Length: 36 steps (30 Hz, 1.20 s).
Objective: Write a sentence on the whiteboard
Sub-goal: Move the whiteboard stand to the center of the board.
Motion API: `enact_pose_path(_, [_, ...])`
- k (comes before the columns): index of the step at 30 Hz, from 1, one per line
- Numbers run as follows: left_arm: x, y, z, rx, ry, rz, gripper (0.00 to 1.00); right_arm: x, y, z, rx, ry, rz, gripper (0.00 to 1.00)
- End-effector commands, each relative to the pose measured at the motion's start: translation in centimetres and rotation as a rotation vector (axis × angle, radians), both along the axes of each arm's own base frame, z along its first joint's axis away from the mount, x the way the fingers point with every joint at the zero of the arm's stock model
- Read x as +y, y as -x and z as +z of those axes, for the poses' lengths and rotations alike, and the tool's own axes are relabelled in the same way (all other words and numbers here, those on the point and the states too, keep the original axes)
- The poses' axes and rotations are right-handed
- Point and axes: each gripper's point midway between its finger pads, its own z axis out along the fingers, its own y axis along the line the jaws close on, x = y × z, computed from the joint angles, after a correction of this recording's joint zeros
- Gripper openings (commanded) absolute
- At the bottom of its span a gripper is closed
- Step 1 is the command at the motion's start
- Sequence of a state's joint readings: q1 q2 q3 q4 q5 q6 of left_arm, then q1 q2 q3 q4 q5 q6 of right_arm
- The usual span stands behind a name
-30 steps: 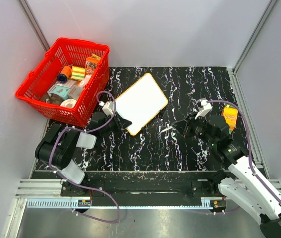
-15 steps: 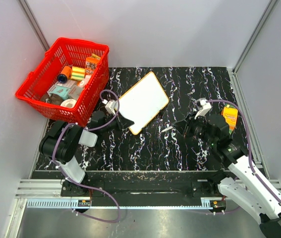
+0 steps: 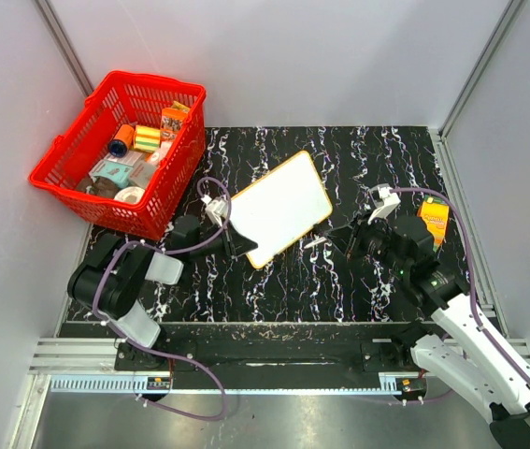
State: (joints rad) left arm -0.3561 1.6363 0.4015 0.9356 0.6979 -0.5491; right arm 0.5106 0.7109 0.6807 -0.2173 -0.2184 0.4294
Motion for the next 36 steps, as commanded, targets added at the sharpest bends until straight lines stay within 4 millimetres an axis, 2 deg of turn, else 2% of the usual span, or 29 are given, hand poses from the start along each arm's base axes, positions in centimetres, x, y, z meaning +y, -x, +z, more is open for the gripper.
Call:
enact_pose_path(1, [-1.8, 4.5, -0.9, 0.019, -0.048, -0.2, 0.0, -0.2, -0.2, 3.0, -0.073, -0.026, -0.015, 0.0])
enact_pose_path(5, [-3.1, 5.9, -0.4, 0.015, -0.046, -0.282, 0.0, -0.2, -0.1, 3.0, -0.073, -0.025, -0.013, 0.0])
enact_pose_path(11, [-3.2, 6.6, 0.0, 0.008, -0.05, -0.319, 0.0, -0.5, 0.2, 3.1, -0.083, -0.023, -0.016, 0.0])
enact_pose_path(16, [-3.6, 7.3, -0.7, 0.041, -0.1, -0.359, 0.0, -0.7, 0.5, 3.2, -0.097, -0.019, -0.014, 0.0])
enact_pose_path(19, [-4.1, 7.5, -0.4, 0.041, -0.101, -0.365, 0.0, -0.6, 0.5, 3.2, -0.099, -0.014, -0.007, 0.0])
enact_pose_path(31, [-6.5, 11.1, 0.3, 0.075, -0.051, -0.408, 0.0, -0.5, 0.5, 2.9, -0.094, -0.009, -0.002, 0.0])
enact_pose_path(36, [-7.4, 12.2, -0.2, 0.102, -0.065, -0.341, 0.0, -0.6, 0.5, 2.9, -0.097, -0.01, -0.005, 0.0])
